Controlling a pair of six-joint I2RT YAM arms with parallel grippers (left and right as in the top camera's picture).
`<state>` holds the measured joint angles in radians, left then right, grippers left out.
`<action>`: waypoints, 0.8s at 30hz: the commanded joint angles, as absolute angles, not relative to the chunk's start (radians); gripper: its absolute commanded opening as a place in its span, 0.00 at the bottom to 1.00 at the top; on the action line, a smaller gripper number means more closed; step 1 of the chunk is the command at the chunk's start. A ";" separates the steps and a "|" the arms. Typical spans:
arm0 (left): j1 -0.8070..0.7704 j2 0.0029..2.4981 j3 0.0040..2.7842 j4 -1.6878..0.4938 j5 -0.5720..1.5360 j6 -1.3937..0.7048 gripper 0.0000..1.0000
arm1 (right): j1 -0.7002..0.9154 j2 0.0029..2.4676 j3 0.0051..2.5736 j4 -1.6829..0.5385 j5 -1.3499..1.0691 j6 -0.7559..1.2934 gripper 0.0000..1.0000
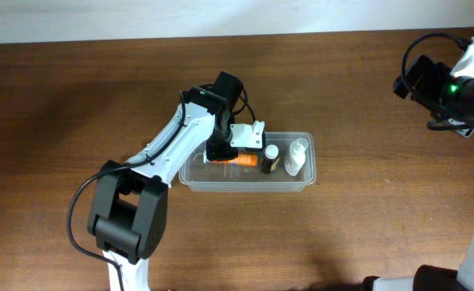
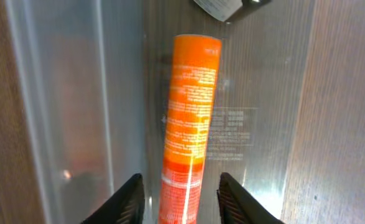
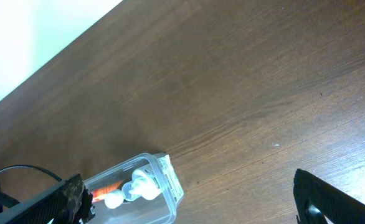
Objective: Pack container
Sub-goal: 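Place the orange tube lengthwise in the container and withdraw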
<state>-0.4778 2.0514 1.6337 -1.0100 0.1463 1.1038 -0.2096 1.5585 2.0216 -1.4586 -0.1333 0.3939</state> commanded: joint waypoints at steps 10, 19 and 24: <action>-0.477 2.025 1.778 -1.142 0.041 0.829 1.00 | -0.216 1.562 2.027 -1.456 -0.139 0.401 0.98; -0.459 1.927 2.088 -1.477 0.027 0.674 1.00 | -0.216 1.562 2.027 -1.456 -0.139 0.400 0.98; -0.328 1.890 2.092 -1.519 -0.033 0.421 1.00 | -0.216 1.562 2.027 -1.456 -0.139 0.401 0.98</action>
<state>-0.4271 1.9064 2.0846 -1.4883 0.0231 0.6327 -0.2096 1.5585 2.0216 -1.4586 -0.1333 0.3939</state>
